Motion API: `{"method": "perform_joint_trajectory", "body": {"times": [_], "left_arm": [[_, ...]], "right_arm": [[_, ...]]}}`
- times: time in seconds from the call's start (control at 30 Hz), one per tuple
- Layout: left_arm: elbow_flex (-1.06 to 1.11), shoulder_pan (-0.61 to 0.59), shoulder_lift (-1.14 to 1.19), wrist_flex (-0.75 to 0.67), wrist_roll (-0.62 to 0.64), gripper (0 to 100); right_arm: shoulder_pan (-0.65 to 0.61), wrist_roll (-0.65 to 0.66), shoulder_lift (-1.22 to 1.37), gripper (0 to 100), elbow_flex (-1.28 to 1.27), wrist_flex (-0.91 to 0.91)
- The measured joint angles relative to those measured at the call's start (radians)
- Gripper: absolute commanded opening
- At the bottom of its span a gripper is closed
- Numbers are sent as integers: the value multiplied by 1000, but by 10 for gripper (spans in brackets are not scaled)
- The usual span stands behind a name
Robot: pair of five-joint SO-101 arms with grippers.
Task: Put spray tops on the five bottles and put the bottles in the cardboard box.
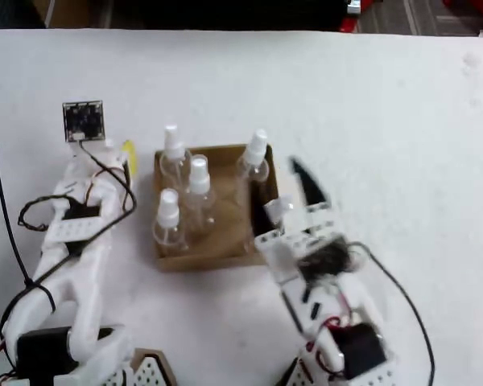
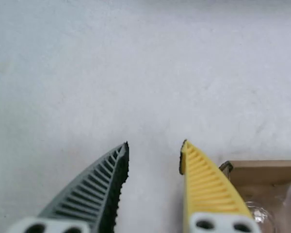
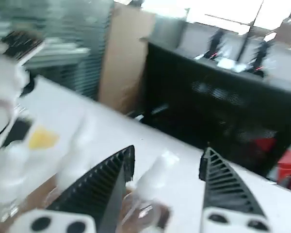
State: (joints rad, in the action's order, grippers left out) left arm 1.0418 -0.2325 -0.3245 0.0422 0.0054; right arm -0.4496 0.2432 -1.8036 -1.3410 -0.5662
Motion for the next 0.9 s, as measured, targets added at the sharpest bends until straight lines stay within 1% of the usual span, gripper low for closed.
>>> {"method": "perform_joint_trajectory", "body": {"times": [0.07, 0.13, 0.17, 0.23, 0.27, 0.33, 0.47, 0.57, 0.67, 0.8, 0.9], "left_arm": [[0, 0, 0, 0, 0, 166], [0, 0, 0, 0, 0, 166], [0, 0, 0, 0, 0, 166], [0, 0, 0, 0, 0, 166], [0, 0, 0, 0, 0, 166], [0, 0, 0, 0, 0, 166], [0, 0, 0, 0, 0, 166], [0, 0, 0, 0, 0, 166], [0, 0, 0, 0, 0, 166], [0, 0, 0, 0, 0, 166], [0, 0, 0, 0, 0, 166]], "right_arm": [[91, -28, -9, 5, 86, -60], [193, -91, -6, 41, 144, -115], [245, -120, -5, 41, 155, -135], [347, -170, -3, 10, 157, -163], [400, -187, -3, 18, 155, -178], [459, -198, -3, 15, 137, -222], [454, -160, -2, 16, 74, -377], [414, -127, -2, 16, 72, -465], [371, -123, -3, 16, 72, -479], [275, -117, -3, 16, 72, -480], [226, -117, -3, 16, 72, -480]]}}
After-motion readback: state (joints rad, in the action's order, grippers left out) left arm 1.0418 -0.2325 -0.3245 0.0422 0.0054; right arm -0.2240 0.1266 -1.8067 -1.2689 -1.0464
